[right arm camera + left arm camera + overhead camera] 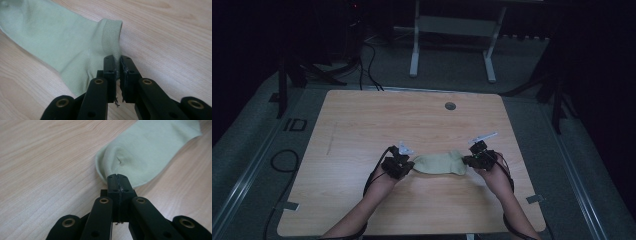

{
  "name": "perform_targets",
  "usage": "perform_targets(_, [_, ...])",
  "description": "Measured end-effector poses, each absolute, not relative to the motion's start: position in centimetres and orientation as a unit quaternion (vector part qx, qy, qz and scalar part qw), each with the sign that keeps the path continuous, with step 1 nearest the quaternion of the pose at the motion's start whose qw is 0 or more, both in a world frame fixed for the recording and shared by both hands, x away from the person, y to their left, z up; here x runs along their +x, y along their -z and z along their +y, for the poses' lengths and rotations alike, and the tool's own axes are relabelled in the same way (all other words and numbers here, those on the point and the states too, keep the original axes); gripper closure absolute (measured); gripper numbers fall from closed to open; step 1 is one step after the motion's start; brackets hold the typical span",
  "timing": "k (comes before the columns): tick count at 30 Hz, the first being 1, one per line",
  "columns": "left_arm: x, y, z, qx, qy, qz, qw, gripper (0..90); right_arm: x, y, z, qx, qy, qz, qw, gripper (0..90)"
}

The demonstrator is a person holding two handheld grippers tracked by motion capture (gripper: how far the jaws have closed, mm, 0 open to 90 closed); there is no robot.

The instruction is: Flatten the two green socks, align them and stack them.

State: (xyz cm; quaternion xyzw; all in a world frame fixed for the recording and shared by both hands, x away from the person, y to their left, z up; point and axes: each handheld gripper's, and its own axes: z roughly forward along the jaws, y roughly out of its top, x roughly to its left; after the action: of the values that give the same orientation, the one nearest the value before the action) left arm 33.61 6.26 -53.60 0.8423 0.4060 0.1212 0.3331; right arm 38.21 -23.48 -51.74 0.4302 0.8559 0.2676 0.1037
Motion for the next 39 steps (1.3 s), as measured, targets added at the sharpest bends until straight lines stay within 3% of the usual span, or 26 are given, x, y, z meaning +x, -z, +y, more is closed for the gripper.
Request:
perform_targets(10, [33.8, 55.2, 6.4, 0.844, -0.110, 0.414, 0.322, 90.0, 38.9, 53.9, -23.7, 0.441, -0.252, 0.857, 0.087, 81.4])
perform_targets(34, [35.2, 54.2, 7.2, 0.814, -0.150, 0.432, 0.357, 89.9, 39.1, 54.1, -23.3, 0.446, -0.258, 0.853, 0.088, 77.3])
perform_targets(39, [35.7, 54.6, 6.7, 0.826, -0.147, 0.431, 0.334, 89.9, 39.0, 54.1, -23.2, 0.445, -0.259, 0.853, 0.090, 77.0])
